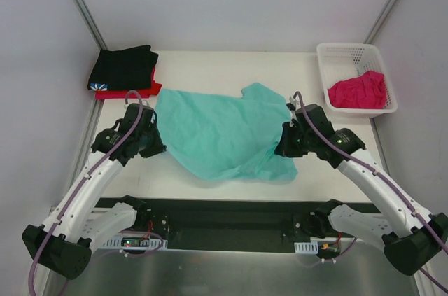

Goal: Fold and stack the t-shirts

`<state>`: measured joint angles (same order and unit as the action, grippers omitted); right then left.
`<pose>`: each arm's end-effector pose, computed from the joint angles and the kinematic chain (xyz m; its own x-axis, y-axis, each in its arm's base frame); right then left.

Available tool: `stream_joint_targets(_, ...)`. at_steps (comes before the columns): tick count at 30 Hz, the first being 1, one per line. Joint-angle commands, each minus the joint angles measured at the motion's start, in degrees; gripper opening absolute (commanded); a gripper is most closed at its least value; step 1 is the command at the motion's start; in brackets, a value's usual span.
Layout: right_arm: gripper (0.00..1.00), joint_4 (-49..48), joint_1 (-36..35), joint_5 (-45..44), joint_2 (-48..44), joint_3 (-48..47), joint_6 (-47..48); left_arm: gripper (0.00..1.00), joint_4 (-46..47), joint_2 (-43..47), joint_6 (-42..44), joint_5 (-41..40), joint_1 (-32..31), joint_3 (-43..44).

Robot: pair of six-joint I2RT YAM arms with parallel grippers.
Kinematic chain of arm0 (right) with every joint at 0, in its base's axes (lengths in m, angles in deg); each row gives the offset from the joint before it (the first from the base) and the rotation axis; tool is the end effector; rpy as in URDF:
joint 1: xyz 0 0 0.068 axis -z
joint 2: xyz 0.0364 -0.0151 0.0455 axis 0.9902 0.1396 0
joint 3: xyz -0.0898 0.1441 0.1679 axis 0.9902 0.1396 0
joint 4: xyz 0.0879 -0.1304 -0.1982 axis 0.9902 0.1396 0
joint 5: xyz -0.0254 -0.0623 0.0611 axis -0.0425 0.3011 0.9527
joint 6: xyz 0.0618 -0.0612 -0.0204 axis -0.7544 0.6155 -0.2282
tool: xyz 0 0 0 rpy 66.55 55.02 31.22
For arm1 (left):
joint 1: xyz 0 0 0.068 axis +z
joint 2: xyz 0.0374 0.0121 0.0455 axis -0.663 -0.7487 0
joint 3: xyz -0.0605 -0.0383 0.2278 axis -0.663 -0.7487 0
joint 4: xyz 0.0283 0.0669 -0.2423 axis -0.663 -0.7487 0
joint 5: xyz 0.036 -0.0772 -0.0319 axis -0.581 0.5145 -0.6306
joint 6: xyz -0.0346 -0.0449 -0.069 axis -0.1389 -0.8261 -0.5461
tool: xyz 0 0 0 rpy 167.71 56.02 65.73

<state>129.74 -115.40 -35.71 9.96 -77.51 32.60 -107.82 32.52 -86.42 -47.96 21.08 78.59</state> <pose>0.1981 0.1404 0.2534 -0.6984 -0.2128 -0.6834 -0.4719 0.8547 0.2161 0.2061 -0.0729 0.2471 -0.7447 -0.3652 -0.5586 -0.1624 0.9110 -0.3790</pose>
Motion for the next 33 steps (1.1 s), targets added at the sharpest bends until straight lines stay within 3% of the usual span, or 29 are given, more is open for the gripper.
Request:
stream_joint_targets(1, 0.01, 0.9, -0.9, -3.2, -1.6, -0.1, -1.3, 0.0, -1.5, -0.4, -1.9, 1.1, -1.6, 1.9)
stream_joint_targets(7, 0.01, 0.3, -0.8, -5.1, -1.3, 0.3, -0.9, 0.0, -0.5, -2.1, -3.3, -0.6, -3.9, 2.5)
stream_joint_targets(12, 0.01, -2.5, -0.9, -7.9, 2.5, -8.3, 5.7, 0.0, 6.7, -6.2, 2.7, -4.8, -4.3, 9.8)
stream_joint_targets(15, 0.01, -3.5, 0.1, -11.4, 7.6, -20.8, 13.7, 0.0, 8.7, -12.9, 8.0, -9.2, -4.2, 21.6)
stream_joint_targets(20, 0.01, -3.4, 2.8, -9.3, 17.3, -49.8, 22.5, 0.0, 7.0, -23.6, 14.3, -9.8, -4.2, 50.0)
stream_joint_targets(23, 0.01, -1.4, 3.5, -6.8, 20.0, -65.3, 24.1, 0.0, 3.6, -25.4, 16.0, -9.4, -4.2, 64.5)
stream_joint_targets(25, 0.01, -1.3, 3.4, -3.2, 19.4, -69.7, 24.0, 0.0, 1.8, -24.6, 16.9, -8.8, -4.3, 71.6)
stream_joint_targets(29, 0.01, -6.4, 3.5, -0.7, 11.3, -68.6, 20.3, 0.0, 2.9, -14.9, 17.0, -7.3, -4.3, 72.2)
stream_joint_targets(33, 0.01, -11.9, 3.4, -0.1, 0.2, -61.1, 15.5, 0.0, 7.5, -1.6, 14.0, -6.1, -4.2, 62.8)
